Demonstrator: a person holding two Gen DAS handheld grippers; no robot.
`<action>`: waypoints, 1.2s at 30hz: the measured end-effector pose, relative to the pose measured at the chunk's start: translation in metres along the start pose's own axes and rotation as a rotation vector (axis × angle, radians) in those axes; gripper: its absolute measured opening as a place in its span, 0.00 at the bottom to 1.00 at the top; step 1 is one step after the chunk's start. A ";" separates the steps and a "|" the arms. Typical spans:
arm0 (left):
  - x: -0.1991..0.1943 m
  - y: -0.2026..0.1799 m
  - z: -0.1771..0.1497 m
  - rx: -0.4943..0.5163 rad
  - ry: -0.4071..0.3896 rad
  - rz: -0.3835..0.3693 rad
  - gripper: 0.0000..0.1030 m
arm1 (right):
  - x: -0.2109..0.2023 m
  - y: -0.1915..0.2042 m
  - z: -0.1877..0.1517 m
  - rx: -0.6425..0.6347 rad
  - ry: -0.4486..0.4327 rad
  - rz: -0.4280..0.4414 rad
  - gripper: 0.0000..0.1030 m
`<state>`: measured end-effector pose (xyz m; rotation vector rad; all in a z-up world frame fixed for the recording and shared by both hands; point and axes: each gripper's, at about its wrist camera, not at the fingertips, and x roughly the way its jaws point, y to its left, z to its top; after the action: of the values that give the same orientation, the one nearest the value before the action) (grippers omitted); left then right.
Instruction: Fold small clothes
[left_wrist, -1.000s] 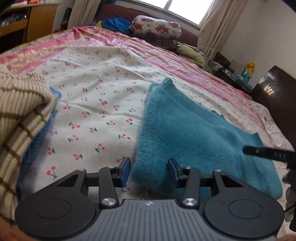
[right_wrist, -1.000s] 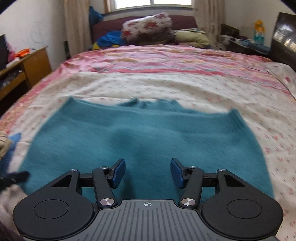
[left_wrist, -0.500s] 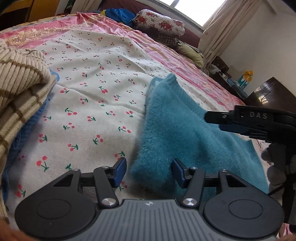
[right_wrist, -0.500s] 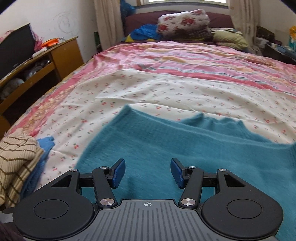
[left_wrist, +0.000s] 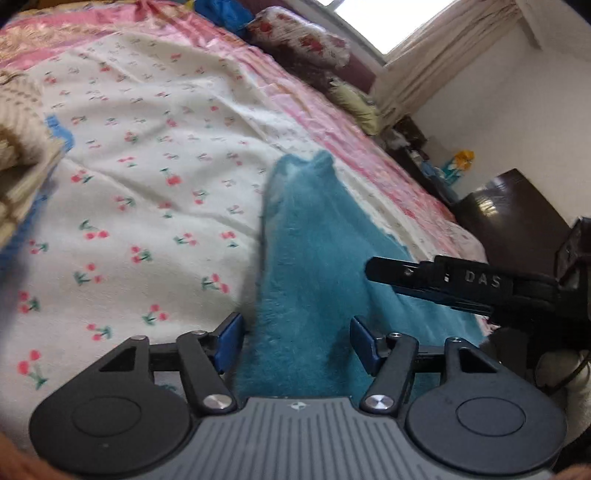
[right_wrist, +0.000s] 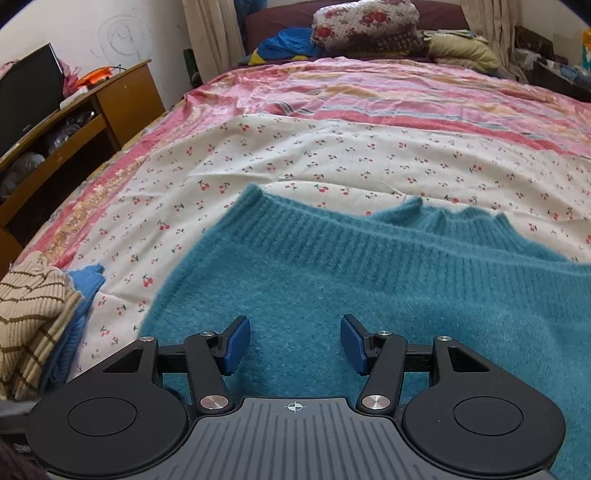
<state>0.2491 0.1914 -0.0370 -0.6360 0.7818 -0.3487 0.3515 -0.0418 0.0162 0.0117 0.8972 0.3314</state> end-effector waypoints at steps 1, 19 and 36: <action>0.002 -0.003 0.001 0.008 0.011 -0.022 0.65 | 0.000 0.000 0.001 0.001 -0.001 0.004 0.53; 0.014 0.008 0.035 0.012 0.112 -0.150 0.72 | -0.001 -0.029 0.006 0.062 -0.005 0.036 0.53; 0.061 -0.019 0.059 0.193 0.198 -0.105 0.73 | -0.011 -0.050 -0.006 0.057 -0.013 0.057 0.53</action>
<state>0.3324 0.1693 -0.0261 -0.4662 0.8933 -0.5827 0.3548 -0.0933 0.0136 0.0922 0.8948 0.3578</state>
